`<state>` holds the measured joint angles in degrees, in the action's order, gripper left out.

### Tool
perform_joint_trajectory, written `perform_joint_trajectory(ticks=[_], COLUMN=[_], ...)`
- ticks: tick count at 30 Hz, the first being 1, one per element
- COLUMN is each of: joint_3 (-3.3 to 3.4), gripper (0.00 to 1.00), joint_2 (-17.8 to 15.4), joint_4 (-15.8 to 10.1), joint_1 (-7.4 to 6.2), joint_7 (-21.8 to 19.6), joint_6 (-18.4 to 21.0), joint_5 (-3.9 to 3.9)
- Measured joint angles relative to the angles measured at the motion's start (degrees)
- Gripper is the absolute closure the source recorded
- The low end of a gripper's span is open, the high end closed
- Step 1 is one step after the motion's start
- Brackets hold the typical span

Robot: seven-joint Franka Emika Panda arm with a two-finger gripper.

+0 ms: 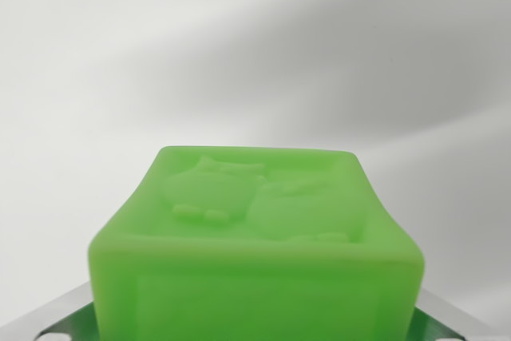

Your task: Stack cube

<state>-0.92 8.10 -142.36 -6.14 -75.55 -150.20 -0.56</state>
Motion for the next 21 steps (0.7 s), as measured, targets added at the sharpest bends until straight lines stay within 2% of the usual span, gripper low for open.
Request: perform_joint_trajectory(ticks=[21], joint_3=[1.28], gripper=[1.00], joint_2=[-1.0], joint_4=[-1.7], joint_1=[3.66], joint_7=[6.6], joint_6=[-0.6], joint_5=[0.33])
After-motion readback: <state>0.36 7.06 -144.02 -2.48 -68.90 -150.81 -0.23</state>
